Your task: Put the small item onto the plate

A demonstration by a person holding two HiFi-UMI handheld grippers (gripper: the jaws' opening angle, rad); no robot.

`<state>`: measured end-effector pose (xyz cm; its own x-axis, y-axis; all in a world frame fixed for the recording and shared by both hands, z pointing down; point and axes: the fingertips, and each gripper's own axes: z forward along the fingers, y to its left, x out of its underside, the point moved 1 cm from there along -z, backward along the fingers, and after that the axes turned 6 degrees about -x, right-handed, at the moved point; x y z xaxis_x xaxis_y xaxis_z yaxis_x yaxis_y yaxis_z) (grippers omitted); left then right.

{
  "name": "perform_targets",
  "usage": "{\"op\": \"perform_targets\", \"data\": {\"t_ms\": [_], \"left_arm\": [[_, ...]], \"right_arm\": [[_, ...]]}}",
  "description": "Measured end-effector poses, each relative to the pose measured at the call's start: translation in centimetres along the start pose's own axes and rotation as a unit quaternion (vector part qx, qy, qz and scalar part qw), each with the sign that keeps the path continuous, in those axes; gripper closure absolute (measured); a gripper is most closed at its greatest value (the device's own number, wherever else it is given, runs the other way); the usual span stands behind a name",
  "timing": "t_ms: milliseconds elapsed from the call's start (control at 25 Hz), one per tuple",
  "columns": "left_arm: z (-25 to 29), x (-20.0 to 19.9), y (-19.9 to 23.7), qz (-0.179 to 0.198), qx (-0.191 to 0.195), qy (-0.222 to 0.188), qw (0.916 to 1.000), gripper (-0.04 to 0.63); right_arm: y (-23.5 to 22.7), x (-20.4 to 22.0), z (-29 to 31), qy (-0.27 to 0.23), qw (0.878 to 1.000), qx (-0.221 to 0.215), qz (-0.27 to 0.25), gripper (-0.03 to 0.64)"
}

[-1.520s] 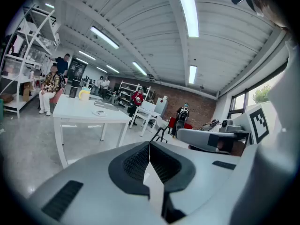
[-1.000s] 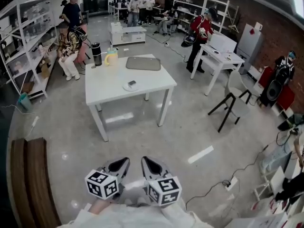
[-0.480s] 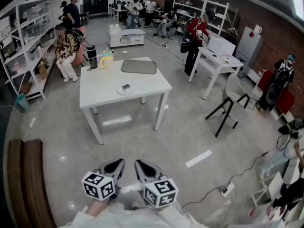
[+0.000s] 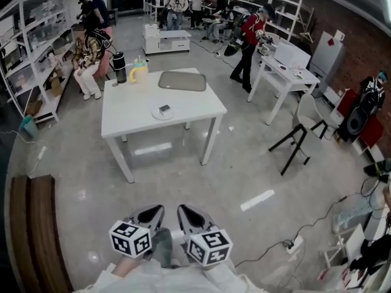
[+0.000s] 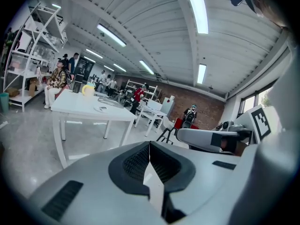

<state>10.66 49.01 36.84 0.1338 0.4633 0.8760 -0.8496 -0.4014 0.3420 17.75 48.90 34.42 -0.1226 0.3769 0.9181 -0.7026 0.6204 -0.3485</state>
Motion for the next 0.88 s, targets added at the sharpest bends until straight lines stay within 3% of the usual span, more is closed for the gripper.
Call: {"op": "perform_targets", "data": {"t_ms": [320, 640, 880], "left_arm": [[5.6, -6.3, 6.5, 0.005, 0.009, -0.01, 0.9999, 0.584], [11.9, -14.6, 13.6, 0.038, 0.041, -0.013, 0.9983, 0.584], [15.3, -17.2, 18.9, 0.04, 0.056, -0.002, 0.9976, 0.584]], "right_arm": [[-3.3, -3.9, 8.6, -0.007, 1.0, 0.018, -0.01, 0.6], [-5.9, -9.7, 19.1, -0.035, 0.998, 0.044, -0.025, 0.6], [-8.1, -10.8, 25.0, -0.039, 0.997, 0.066, -0.014, 0.6]]}}
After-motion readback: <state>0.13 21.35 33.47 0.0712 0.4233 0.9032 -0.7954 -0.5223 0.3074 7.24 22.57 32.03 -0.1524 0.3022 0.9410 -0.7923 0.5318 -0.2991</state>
